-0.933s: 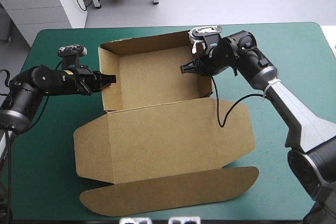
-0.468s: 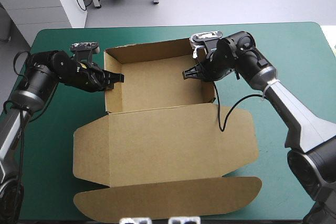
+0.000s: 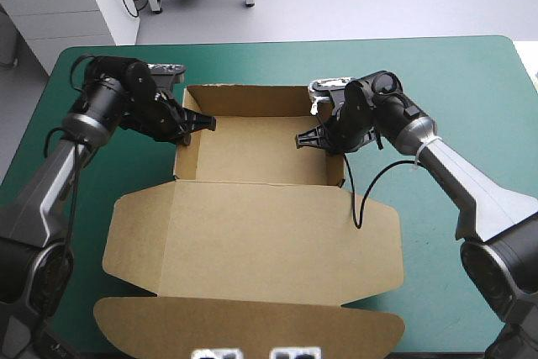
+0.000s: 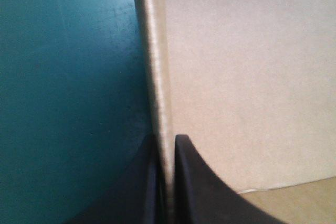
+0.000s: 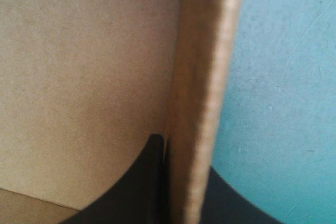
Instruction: Fold the box
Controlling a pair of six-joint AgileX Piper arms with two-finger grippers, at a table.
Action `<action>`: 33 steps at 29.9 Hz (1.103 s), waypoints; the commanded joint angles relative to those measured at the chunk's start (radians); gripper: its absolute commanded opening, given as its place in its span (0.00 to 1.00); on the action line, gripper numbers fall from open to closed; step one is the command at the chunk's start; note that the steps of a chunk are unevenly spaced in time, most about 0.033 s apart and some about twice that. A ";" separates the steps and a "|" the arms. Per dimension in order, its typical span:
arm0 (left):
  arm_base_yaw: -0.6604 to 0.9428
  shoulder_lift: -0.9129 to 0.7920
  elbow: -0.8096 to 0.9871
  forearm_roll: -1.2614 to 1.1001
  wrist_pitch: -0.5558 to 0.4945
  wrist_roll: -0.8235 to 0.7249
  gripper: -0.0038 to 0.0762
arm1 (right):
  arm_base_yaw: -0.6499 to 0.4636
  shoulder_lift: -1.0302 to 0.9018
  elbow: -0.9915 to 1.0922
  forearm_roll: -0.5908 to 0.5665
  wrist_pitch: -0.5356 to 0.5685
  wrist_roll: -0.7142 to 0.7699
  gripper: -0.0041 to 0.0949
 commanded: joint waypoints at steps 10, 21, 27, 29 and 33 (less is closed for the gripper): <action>-0.065 0.107 -0.036 0.036 -0.036 -0.023 0.04 | 0.004 -0.033 -0.008 0.043 -0.063 -0.035 0.04; -0.065 0.150 -0.036 0.067 -0.051 -0.008 0.04 | 0.004 0.074 -0.009 0.067 -0.087 -0.035 0.04; -0.065 0.161 -0.036 0.077 -0.051 0.007 0.04 | 0.004 0.074 -0.013 0.049 -0.050 -0.035 0.05; -0.065 0.160 -0.036 0.073 -0.043 0.007 0.04 | 0.004 0.074 -0.013 0.032 -0.024 -0.033 0.10; -0.065 0.160 -0.036 0.073 -0.005 0.007 0.10 | 0.004 0.074 -0.013 -0.028 0.012 0.009 0.34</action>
